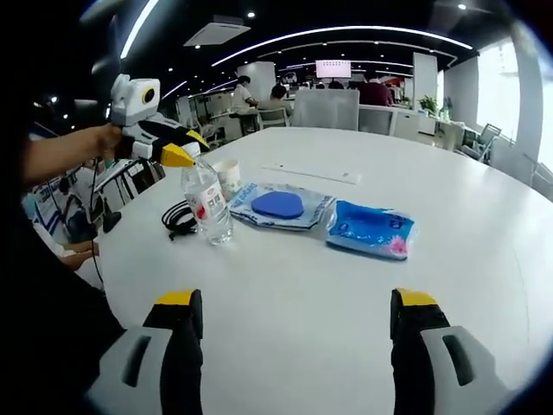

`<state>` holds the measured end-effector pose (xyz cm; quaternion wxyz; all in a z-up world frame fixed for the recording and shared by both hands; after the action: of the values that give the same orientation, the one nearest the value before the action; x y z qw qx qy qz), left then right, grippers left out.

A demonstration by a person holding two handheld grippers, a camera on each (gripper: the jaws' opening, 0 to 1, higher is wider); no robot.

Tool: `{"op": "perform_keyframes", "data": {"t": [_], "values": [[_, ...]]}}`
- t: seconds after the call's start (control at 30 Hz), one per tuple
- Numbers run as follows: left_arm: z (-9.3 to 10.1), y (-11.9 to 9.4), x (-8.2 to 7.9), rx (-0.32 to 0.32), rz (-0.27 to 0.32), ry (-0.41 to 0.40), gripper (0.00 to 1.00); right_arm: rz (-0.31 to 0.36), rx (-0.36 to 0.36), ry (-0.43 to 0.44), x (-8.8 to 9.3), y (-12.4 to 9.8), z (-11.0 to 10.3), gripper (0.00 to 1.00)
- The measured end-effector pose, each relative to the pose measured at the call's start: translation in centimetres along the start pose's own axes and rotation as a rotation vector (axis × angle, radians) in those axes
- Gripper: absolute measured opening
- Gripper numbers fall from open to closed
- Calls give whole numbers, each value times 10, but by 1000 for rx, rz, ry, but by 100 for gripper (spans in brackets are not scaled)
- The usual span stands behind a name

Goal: Arrange the tabletop items into an orderly group along one side of the table until the central work area is clear of visible clutter.

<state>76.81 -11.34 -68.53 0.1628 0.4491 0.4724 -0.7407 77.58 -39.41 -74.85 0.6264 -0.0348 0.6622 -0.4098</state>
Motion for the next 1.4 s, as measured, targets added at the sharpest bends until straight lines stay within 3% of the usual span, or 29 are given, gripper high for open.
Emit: {"op": "perform_keyframes", "data": {"t": [0.07, 0.57, 0.87, 1.13, 1.4], "values": [[3, 2, 1, 34, 2, -16, 23, -1, 5, 4, 0, -1, 1, 86], [-1, 3, 2, 60, 15, -7, 21, 2, 24, 17, 1, -2, 6, 86], [0, 1, 0, 92, -18, 56, 20, 44, 83, 0, -6, -9, 16, 90], [-8, -20, -15, 97, -7, 5, 20, 72, 75, -4, -12, -12, 17, 97], [-19, -52, -30, 85, -34, 45, 20, 81, 61, 8, -16, -10, 17, 99]]}}
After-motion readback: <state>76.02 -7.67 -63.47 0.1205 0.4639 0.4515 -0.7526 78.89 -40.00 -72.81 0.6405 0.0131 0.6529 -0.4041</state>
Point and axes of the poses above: the point that each gripper's makers call its tool centre point, and the gripper's own axes: y roughly forward along the fingers, z roughly to its right, x roughly out of its underside, the point moved 6 cm from there along -y, roughly backward along the fingers, and after that the axes turned 14 degrees about -y, right-handed, at the moved point
